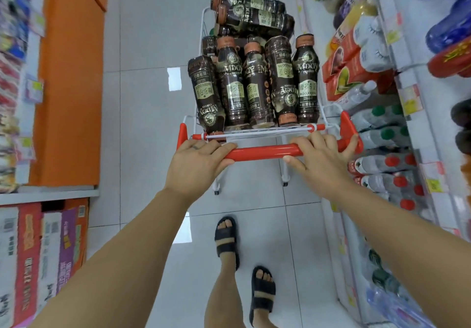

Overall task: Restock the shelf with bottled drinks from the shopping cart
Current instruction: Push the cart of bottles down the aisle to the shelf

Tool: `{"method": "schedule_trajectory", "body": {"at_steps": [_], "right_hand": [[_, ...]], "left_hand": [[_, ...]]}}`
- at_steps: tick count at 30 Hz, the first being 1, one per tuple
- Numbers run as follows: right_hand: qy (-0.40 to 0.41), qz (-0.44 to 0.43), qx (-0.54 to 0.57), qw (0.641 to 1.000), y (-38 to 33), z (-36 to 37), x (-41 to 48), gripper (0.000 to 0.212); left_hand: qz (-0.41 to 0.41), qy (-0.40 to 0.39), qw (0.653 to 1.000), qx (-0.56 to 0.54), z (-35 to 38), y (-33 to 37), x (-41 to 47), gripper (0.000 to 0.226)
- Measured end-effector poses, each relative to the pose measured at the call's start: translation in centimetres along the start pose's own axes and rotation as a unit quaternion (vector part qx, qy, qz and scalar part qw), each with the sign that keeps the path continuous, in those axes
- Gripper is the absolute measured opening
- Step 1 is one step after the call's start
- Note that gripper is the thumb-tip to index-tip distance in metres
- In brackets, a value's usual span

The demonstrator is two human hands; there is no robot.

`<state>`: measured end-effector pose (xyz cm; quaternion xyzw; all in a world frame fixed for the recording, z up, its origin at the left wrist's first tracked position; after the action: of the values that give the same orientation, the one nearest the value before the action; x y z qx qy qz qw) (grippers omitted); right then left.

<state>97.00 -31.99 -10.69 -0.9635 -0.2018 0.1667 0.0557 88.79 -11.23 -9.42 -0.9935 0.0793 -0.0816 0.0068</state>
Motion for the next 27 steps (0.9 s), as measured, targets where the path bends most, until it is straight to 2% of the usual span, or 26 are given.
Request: {"method": "schedule_trajectory", "body": {"at_steps": [6,12,27], "right_hand": [[-0.013,0.022,0.005,1.000,0.2,-1.6,6.2,0.049],[-0.019,0.029,0.011,0.999,0.5,-3.5,12.6,0.047],[-0.024,0.023,0.025,0.999,2.9,-9.2,28.4,0.042]], "left_hand": [[0.017,0.009,1.000,0.002,0.6,-3.6,5.7,0.039],[0.016,-0.019,1.000,-0.009,1.8,-7.0,12.1,0.041],[-0.017,-0.167,0.986,-0.023,4.6,-13.5,28.0,0.042]]}}
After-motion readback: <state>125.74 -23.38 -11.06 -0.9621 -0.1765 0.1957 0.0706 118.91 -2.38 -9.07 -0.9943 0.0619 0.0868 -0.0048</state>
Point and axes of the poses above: each hand's wrist, its own x-axis towards the middle knuckle, its own z-axis out of the palm, y = z × x, the point moved 7 cm from there along x, towards the middle knuckle, and after that the axes turned 5 degrees about x, right-handed, at the moved point
